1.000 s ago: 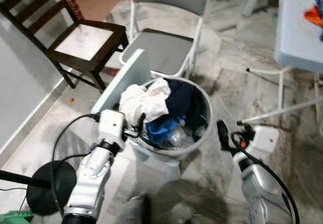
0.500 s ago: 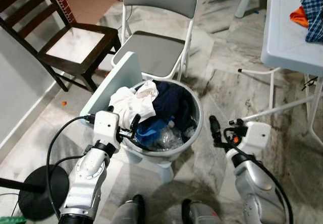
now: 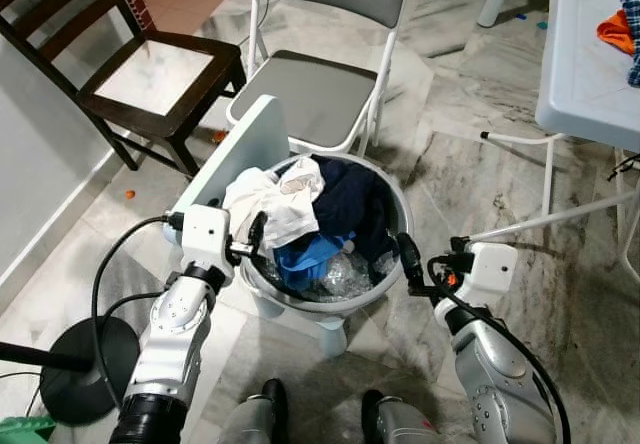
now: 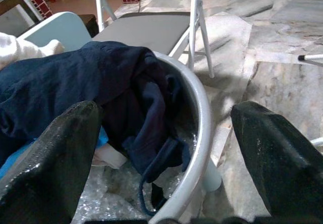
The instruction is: Hang hanger
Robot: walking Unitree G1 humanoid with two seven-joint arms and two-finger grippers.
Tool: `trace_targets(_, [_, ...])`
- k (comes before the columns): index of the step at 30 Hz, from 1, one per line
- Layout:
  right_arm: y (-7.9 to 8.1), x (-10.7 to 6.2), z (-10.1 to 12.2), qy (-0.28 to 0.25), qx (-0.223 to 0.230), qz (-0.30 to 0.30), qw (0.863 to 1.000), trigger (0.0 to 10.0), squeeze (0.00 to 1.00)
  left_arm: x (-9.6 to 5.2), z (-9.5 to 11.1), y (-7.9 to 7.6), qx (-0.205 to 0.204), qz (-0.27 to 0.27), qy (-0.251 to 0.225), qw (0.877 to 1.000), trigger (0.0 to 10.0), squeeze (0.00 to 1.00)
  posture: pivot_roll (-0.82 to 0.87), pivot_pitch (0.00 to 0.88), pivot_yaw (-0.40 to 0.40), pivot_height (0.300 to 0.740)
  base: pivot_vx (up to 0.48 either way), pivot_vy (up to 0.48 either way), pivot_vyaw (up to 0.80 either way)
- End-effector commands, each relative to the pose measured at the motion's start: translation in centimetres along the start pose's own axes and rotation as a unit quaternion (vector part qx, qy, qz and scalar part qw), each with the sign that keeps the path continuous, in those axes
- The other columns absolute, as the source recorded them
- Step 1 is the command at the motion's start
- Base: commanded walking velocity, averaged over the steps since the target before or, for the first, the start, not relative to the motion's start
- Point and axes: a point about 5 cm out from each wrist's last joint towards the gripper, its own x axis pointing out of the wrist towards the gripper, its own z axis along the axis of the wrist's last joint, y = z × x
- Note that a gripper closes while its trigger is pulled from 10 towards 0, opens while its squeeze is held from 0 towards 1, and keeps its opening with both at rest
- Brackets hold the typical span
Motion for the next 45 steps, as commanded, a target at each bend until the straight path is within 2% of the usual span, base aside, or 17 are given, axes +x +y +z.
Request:
trace_targets(1, [0.1, -0.4, -0.5, 0.012, -0.002, -0.003, 1.0, 10.0, 0.0, -0.1, -0.9, -0.1, -0.01, -0.002, 0.018, 1.0, 0.0, 0.0, -0.08, 0.273, 0.044, 0.74, 0.0, 0.0, 0.0])
trace_targets(6, [0.2, -0.7, -0.6, 0.01, 0.0, -0.007, 1.0, 10.0, 0.0, 0.0, -1.5, -1.0, -0.041, -0.033, 0.033, 0.998, 0.0, 0.0, -0.09, 0.278, 0.06, 0.74, 0.0, 0.0, 0.0])
trace_targets(9, [0.3, -0.9, -0.8, 0.015, 0.005, -0.004, 1.0, 10.0, 0.0, -0.1, -1.7, -1.5, -0.045, -0.055, 0.033, 0.997, 0.0, 0.0, -0.09, 0.278, 0.067, 0.74, 0.0, 0.0, 0.0])
trace_targets(23, [0.9, -0.9, -1.2, 0.032, 0.012, 0.029, 0.999, 10.0, 0.0, 0.0, -2.3, -1.1, -0.054, -0.056, 0.043, 0.996, 0.0, 0.0, -0.09, 0.274, 0.067, 0.74, 0.0, 0.0, 0.0])
trace_targets(43, [1.0, -1.1, -1.5, 0.039, 0.007, 0.03, 0.999, 10.0, 0.0, 0.2, -2.3, -1.4, -0.053, -0.064, 0.032, 0.996, 0.0, 0.0, -0.1, 0.279, 0.067, 0.74, 0.0, 0.0, 0.0])
trace_targets(45, [1.0, -1.1, -1.5, 0.04, 0.006, 0.03, 0.999, 10.0, 0.0, 0.4, -1.9, -1.3, -0.046, -0.058, 0.019, 0.997, 0.0, 0.0, -0.1, 0.28, 0.067, 0.74, 0.0, 0.0, 0.0])
